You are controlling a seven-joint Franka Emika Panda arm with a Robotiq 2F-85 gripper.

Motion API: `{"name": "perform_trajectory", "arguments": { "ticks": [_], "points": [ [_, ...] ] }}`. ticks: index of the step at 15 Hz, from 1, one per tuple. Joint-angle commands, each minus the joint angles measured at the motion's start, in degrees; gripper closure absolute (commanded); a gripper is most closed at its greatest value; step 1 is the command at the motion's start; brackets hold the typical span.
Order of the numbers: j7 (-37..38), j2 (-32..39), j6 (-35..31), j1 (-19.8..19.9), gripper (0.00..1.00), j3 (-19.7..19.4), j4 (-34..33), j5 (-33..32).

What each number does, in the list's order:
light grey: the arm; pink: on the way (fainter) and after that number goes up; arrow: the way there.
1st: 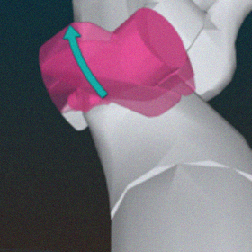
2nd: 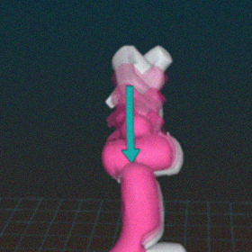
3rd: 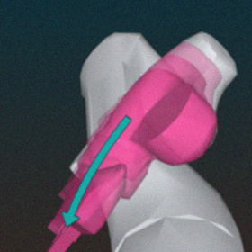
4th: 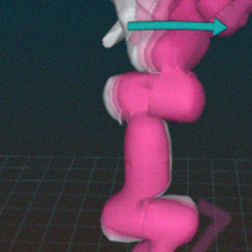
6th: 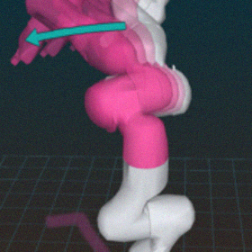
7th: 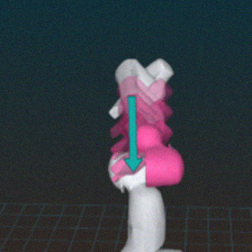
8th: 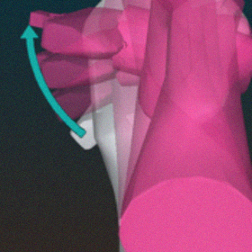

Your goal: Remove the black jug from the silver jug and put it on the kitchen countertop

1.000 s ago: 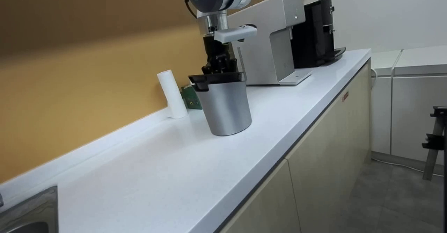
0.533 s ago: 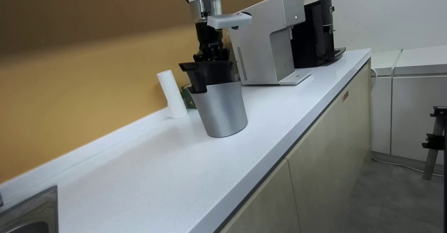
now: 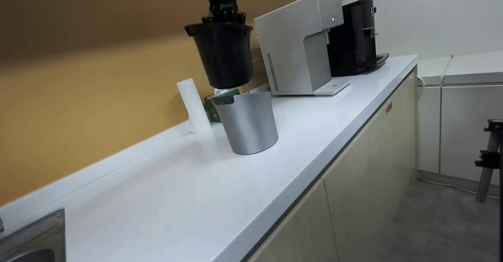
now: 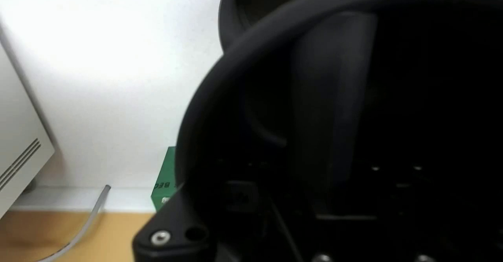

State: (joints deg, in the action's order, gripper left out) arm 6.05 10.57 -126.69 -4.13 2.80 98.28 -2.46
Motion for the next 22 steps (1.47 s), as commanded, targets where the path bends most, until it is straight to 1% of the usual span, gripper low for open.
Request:
{"name": "perform_trajectory", "arguments": {
  "ticks": [1,5,8,9,10,13,14,22],
  "points": [
    [3.3,-2.1,3.8,0.1,0.97,-1.3,-3.7,-2.8],
    [3.6,-4.7,5.5,1.8,0.97,-2.8,-2.3,-3.7],
    [1.8,-7.0,9.1,3.6,0.97,-3.8,-0.3,-1.6],
    [1.7,-7.7,9.1,3.8,0.97,-3.8,1.2,-1.0],
    [1.3,-4.6,8.3,3.7,0.90,-3.5,-1.9,-2.0],
    [1.2,-5.8,8.8,4.1,0.90,-3.7,-0.1,-1.6],
    [0.9,-5.7,8.7,4.4,0.97,-3.8,0.4,-0.3],
    [3.2,-7.4,7.1,7.3,0.97,-6.8,5.9,-1.2]
  ]
}}
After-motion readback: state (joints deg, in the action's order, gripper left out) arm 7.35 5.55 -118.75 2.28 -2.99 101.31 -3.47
